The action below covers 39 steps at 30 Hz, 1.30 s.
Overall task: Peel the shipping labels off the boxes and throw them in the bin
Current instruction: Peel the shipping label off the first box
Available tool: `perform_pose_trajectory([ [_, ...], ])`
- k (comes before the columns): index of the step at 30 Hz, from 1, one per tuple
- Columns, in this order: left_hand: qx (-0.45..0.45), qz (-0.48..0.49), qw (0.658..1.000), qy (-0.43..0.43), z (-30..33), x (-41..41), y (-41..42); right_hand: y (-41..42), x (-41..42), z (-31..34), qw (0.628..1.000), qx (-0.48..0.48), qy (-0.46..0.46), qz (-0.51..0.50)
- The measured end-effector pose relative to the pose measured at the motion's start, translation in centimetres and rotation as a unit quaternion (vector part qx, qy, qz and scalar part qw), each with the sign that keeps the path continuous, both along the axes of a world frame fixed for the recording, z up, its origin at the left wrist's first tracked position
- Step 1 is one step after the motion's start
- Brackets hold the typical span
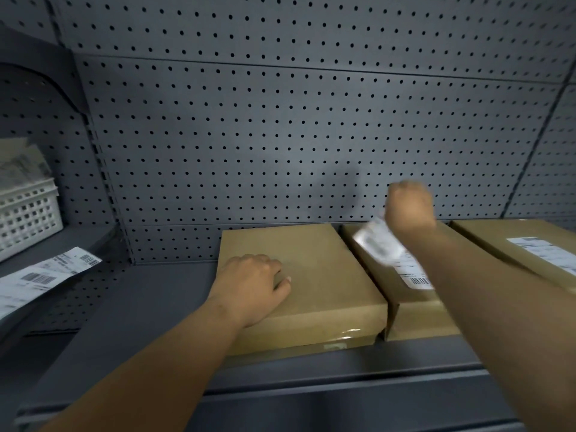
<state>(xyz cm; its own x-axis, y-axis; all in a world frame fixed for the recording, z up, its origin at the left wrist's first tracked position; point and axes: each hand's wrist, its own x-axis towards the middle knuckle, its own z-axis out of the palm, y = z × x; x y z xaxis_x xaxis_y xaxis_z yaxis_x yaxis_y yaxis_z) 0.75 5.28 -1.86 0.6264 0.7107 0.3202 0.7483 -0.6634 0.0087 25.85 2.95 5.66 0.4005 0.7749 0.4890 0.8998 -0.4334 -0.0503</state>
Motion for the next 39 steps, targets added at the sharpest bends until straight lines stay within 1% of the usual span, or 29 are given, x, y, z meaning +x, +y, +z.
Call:
perform_pose_trajectory([
  [1,-0.002,0.002,1.0,0.003,0.1,0.0,0.0,-0.2,1.3,0.9,0.998,0.063,-0.005,-0.006],
  [2,-0.005,0.004,1.0,0.003,0.1,0.0,-0.1,-0.1,1.4,1.5,0.994,0.107,-0.008,0.015],
  [3,-0.004,0.005,1.0,0.002,0.1,0.0,-0.1,0.0,0.8,1.9,0.99,0.131,-0.006,0.048],
  [5,-0.004,0.006,1.0,0.0,0.1,-0.1,-0.2,0.5,-0.7,2.2,0.983,0.155,0.003,0.101],
  [8,-0.02,0.014,1.0,0.002,0.4,-0.1,-0.2,0.2,-2.2,2.7,0.973,0.174,0.051,0.144],
  [10,-0.065,0.022,0.997,-0.023,0.8,-0.2,-0.3,-0.6,-2.9,2.8,0.967,0.174,0.07,0.172],
  [11,-0.104,0.032,0.992,-0.058,1.1,-0.3,-0.5,-1.0,-3.3,2.8,0.964,0.173,0.077,0.186],
  [12,-0.146,0.04,0.982,-0.11,1.6,-0.3,-0.8,-1.3,-3.7,2.8,0.961,0.172,0.086,0.199],
  [14,-0.21,0.036,0.946,-0.245,2.9,0.0,-1.8,-1.9,-4.5,2.8,0.956,0.167,0.103,0.219],
  [16,-0.233,0.007,0.904,-0.358,4.3,0.9,-2.6,-2.5,-5.3,2.6,0.948,0.155,0.133,0.243],
  [17,-0.241,-0.011,0.888,-0.392,4.8,1.4,-2.8,-2.7,-5.8,2.5,0.942,0.15,0.158,0.257],
  [19,-0.262,-0.04,0.866,-0.423,5.7,2.5,-3.1,-3.4,-6.7,2.2,0.921,0.144,0.226,0.284],
  [22,-0.292,-0.08,0.83,-0.468,6.2,3.8,-3.2,-4.1,-7.7,1.9,0.874,0.158,0.326,0.323],
  [25,-0.316,-0.093,0.801,-0.5,6.6,4.5,-3.2,-4.4,-8.1,1.7,0.833,0.177,0.391,0.348],
  [26,-0.313,-0.097,0.798,-0.506,6.6,4.5,-3.2,-4.5,-8.0,1.8,0.823,0.18,0.408,0.352],
  [27,-0.301,-0.097,0.803,-0.505,6.5,4.5,-3.0,-4.5,-7.9,1.9,0.817,0.18,0.419,0.352],
  [28,-0.28,-0.089,0.818,-0.494,6.4,4.5,-2.8,-4.4,-7.6,1.9,0.817,0.176,0.425,0.347],
  [30,-0.224,-0.063,0.865,-0.445,6.3,4.2,-2.2,-4.2,-6.9,1.6,0.824,0.168,0.434,0.324],
  [32,-0.174,-0.039,0.903,-0.391,6.2,4.0,-1.4,-3.7,-6.1,0.8,0.842,0.151,0.435,0.28],
  [34,-0.131,0.0,0.927,-0.351,6.2,3.7,-0.5,-3.0,-5.3,-0.4,0.866,0.132,0.431,0.214],
  [35,-0.115,0.025,0.936,-0.333,6.1,3.4,-0.1,-2.6,-4.9,-1.0,0.884,0.105,0.418,0.183],
  [36,-0.095,0.049,0.945,-0.309,6.0,2.9,0.2,-2.3,-4.6,-1.8,0.907,0.057,0.386,0.158],
  [37,-0.067,0.07,0.956,-0.275,5.7,2.5,0.5,-2.0,-4.5,-2.6,0.93,-0.006,0.338,0.141],
  [38,-0.032,0.086,0.967,-0.236,5.5,2.2,0.5,-1.6,-4.6,-3.4,0.947,-0.069,0.285,0.129],
  [39,0.003,0.097,0.975,-0.2,5.3,1.9,0.6,-1.3,-5.0,-4.1,0.959,-0.112,0.23,0.119],
])
